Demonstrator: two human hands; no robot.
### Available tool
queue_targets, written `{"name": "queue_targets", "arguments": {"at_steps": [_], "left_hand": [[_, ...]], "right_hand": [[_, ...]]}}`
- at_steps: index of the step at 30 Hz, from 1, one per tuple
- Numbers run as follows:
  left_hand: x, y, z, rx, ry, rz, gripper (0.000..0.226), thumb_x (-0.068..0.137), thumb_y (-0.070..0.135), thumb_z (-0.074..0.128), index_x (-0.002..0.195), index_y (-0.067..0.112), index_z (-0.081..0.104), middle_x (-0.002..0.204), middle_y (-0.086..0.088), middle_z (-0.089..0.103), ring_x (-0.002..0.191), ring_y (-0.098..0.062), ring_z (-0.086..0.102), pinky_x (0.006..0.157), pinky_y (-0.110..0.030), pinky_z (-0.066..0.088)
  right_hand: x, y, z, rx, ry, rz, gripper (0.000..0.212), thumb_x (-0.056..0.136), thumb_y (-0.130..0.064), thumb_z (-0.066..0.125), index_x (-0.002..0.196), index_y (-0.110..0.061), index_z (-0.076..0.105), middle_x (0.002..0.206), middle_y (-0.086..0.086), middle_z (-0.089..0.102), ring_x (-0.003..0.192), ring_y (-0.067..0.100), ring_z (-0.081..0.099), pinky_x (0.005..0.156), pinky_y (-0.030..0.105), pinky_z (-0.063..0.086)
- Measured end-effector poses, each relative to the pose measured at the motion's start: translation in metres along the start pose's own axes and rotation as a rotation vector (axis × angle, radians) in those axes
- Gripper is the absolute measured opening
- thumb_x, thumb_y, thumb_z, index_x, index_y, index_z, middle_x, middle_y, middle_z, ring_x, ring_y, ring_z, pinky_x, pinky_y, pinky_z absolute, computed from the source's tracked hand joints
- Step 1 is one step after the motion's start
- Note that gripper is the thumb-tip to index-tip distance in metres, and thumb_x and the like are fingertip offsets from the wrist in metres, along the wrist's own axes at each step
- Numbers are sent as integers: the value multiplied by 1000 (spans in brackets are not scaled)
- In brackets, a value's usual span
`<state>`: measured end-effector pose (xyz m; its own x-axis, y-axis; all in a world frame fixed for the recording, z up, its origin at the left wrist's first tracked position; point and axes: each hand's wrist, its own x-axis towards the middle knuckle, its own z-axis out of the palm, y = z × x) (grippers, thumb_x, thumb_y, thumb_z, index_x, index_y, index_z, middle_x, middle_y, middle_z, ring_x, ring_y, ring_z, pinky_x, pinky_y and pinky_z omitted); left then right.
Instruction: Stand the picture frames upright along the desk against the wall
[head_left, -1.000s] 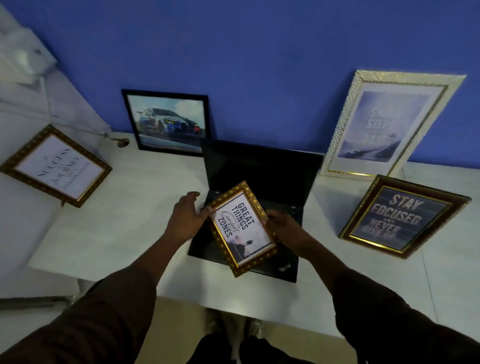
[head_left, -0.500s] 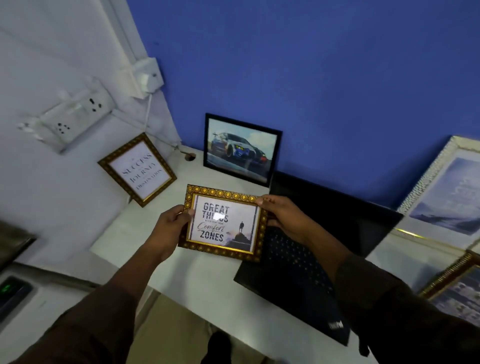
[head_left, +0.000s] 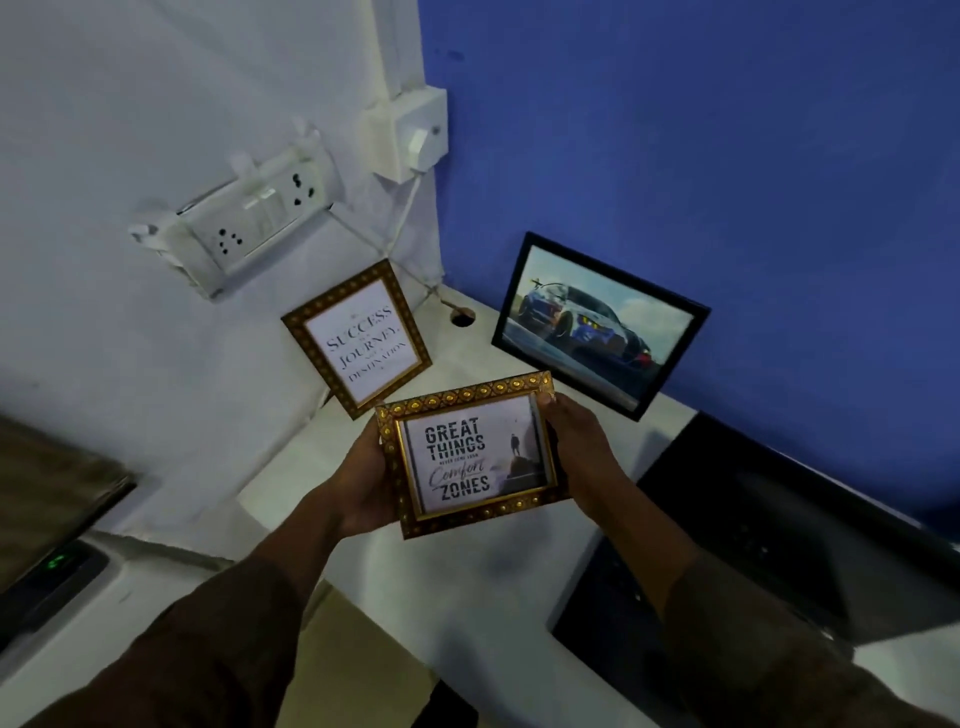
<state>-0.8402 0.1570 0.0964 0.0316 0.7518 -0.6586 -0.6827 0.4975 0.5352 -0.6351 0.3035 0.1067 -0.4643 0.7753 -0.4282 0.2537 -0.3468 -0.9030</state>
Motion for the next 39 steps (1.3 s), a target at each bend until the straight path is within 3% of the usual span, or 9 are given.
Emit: {"name": "queue_targets", "arguments": {"at_steps": [7, 13, 17, 21, 26, 28, 31, 35, 39], "left_hand": [[39, 33, -28, -87, -43, -23, 84, 91, 75, 22, 141, 16, 56, 144, -16, 56, 133, -38, 52, 111, -60, 36], [78, 40, -48, -115, 49, 152, 38, 96, 40, 46, 83, 12, 69, 103, -21, 67, 125, -46, 54, 109, -70, 33], [101, 44, -59, -55, 115, 48, 42, 94, 43, 47, 83, 12, 71, 111, -21, 69, 118, -45, 60, 110, -60, 38], [116, 49, -63, -17, 170, 33, 53, 96, 41, 44, 64, 16, 77, 87, -13, 78, 98, -35, 69, 105, -54, 44], [127, 53, -70, 32, 174, 13, 44, 98, 46, 44, 117, 16, 70, 113, -18, 74, 109, -37, 68, 99, -53, 47], [130, 50, -73, 76, 184, 34, 28, 104, 37, 38, 121, 32, 61, 97, -7, 80, 99, -29, 71, 88, -46, 51], [130, 43, -72, 117, 124, 20, 50, 108, 34, 26, 94, 29, 75, 93, -4, 80, 96, -23, 72, 97, -45, 47], [122, 39, -67, 207, 84, 26, 76, 109, 32, 15, 73, 41, 81, 87, 4, 80, 86, -8, 76, 91, -38, 48], [125, 34, -74, 205, 223, 63, 73, 97, 64, 26, 123, 8, 66, 120, -24, 68, 118, -41, 63, 108, -57, 41]], "right_hand": [[32, 4, 14, 44, 50, 30, 37, 102, -46, 46, 111, -21, 72, 98, -3, 79, 89, 18, 76, 71, 31, 61], [61, 6, 27, 78, 53, 168, 49, 99, -59, 36, 102, -25, 71, 95, 1, 77, 87, 18, 75, 72, 27, 58], [79, 10, 30, 77, 112, 256, 52, 100, -61, 29, 92, -26, 66, 79, -5, 71, 66, 5, 70, 52, 13, 50], [94, 17, 32, 71, 145, 295, 57, 99, -62, 25, 93, -25, 68, 80, -5, 73, 66, 2, 70, 66, 17, 45], [106, 31, 32, 107, 184, 317, 67, 98, -65, 26, 122, -15, 66, 100, 0, 72, 87, 9, 65, 110, 36, 34], [105, 32, 34, 122, 184, 350, 73, 97, -66, 26, 134, -12, 59, 125, 9, 68, 107, 19, 63, 120, 42, 24], [100, 37, 35, 113, 190, 390, 67, 97, -66, 26, 125, -18, 63, 135, 12, 62, 132, 29, 51, 124, 49, 18], [98, 39, 37, 104, 211, 385, 59, 98, -64, 27, 109, -22, 66, 124, 10, 65, 123, 26, 53, 123, 48, 19], [88, 44, 35, 75, 221, 314, 70, 101, -60, 23, 144, -11, 49, 148, 12, 50, 140, 26, 42, 123, 43, 18]]}}
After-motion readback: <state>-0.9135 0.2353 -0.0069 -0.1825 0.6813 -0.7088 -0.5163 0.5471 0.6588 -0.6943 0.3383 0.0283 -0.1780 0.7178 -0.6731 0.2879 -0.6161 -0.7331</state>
